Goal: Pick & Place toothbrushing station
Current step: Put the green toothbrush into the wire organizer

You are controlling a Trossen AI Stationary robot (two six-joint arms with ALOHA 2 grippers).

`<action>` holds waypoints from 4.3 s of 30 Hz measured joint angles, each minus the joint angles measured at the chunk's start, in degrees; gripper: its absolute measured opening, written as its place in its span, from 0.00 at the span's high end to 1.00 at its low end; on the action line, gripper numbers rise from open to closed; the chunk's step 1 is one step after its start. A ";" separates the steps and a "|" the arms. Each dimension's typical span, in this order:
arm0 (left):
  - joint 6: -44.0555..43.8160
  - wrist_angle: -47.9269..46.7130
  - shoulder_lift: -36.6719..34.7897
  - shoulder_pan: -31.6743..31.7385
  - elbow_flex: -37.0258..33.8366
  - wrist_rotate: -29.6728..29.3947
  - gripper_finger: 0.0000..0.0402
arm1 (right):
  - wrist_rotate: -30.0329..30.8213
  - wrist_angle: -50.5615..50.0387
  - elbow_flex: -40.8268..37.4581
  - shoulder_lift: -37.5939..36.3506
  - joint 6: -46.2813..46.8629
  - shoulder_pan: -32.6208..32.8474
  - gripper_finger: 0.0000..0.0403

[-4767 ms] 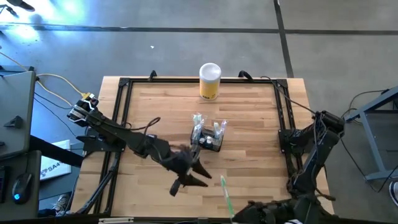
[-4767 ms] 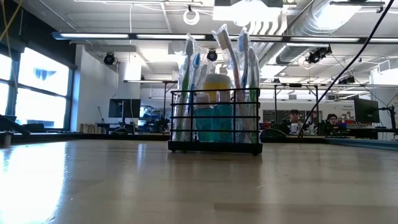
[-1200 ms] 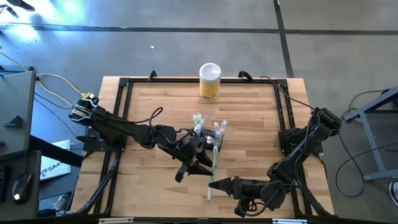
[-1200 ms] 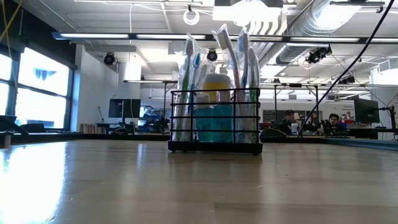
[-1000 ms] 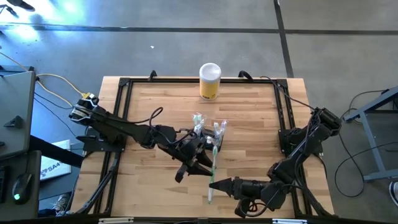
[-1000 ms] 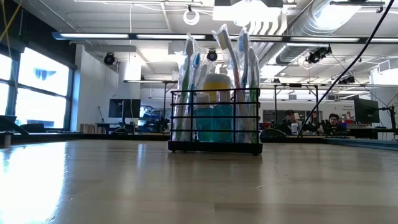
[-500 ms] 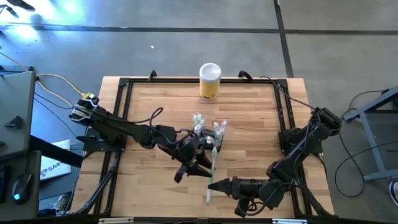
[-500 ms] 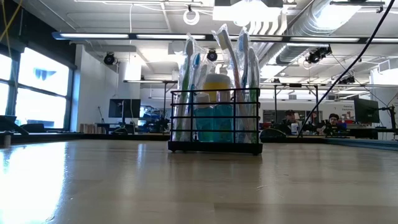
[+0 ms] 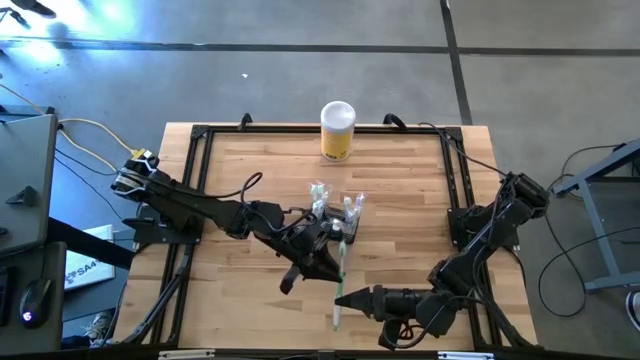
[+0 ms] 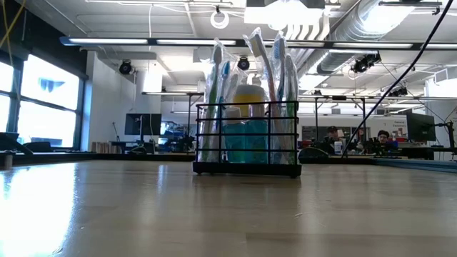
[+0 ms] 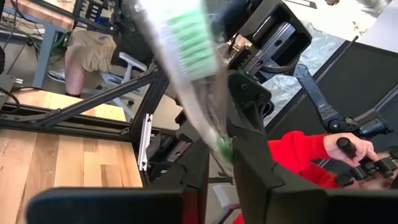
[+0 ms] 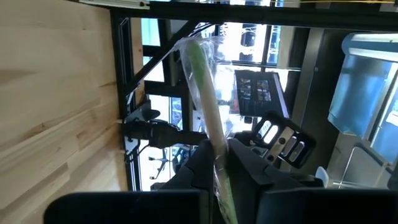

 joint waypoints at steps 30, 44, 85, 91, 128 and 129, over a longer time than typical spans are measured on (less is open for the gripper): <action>2.21 -0.33 -0.28 -0.02 0.22 -0.38 0.96 | 4.99 -1.08 -0.11 0.11 10.69 0.03 0.75; 3.20 -0.28 -0.31 0.00 0.31 -0.19 0.99 | 9.92 -1.04 -0.11 0.17 12.24 2.02 0.69; 25.07 -7.59 -17.42 -0.04 -23.13 -26.92 1.00 | 26.32 -39.06 0.00 0.04 74.92 6.80 0.77; 27.65 15.44 -20.13 -0.02 -39.11 -28.95 1.00 | 23.99 -38.95 0.00 0.04 75.29 6.62 0.77; 21.53 34.02 -5.57 6.13 -46.29 -39.24 1.00 | 16.07 -38.56 0.00 0.02 76.58 0.87 0.77; 21.29 33.81 -5.13 6.34 -46.29 -39.33 1.00 | 16.05 -38.56 0.00 0.02 76.58 0.87 0.77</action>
